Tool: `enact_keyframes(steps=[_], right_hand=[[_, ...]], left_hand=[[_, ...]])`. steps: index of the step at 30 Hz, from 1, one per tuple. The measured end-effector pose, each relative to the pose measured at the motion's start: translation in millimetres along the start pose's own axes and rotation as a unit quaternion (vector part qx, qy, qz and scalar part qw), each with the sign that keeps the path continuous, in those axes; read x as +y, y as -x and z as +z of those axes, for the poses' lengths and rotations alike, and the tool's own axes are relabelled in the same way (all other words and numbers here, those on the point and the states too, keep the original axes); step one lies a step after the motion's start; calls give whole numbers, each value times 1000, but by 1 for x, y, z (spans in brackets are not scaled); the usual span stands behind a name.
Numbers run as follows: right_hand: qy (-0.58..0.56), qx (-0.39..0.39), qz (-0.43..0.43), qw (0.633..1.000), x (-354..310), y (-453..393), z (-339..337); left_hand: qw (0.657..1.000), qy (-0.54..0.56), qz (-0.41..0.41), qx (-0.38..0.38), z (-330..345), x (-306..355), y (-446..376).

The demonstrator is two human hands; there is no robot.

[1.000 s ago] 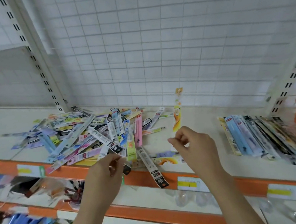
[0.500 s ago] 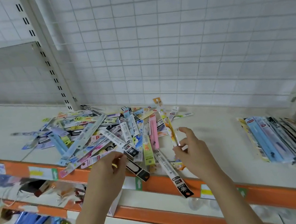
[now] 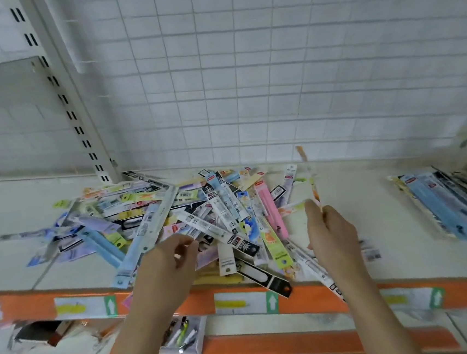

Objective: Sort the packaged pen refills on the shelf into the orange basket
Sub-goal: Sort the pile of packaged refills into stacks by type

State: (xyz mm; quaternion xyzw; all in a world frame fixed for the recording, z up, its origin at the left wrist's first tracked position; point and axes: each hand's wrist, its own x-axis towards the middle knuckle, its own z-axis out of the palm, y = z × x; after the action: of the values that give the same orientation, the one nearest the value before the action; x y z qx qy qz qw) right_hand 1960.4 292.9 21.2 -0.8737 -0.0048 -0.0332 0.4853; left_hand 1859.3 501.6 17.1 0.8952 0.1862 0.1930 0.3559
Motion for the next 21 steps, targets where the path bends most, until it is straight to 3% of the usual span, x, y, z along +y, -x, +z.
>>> enact_keyframes(steps=[6,12,21], right_hand=[[108,30,-44,993,1,4,9],[157,19,-12,987,7,17,2],[319,-94,48,942,15,17,-3]], left_hand=[[1000,3,11,-28,-5,-17,-16],[996,3,57,-69,2,-19,-25],[991,-6,96,-88,15,-6,-31]])
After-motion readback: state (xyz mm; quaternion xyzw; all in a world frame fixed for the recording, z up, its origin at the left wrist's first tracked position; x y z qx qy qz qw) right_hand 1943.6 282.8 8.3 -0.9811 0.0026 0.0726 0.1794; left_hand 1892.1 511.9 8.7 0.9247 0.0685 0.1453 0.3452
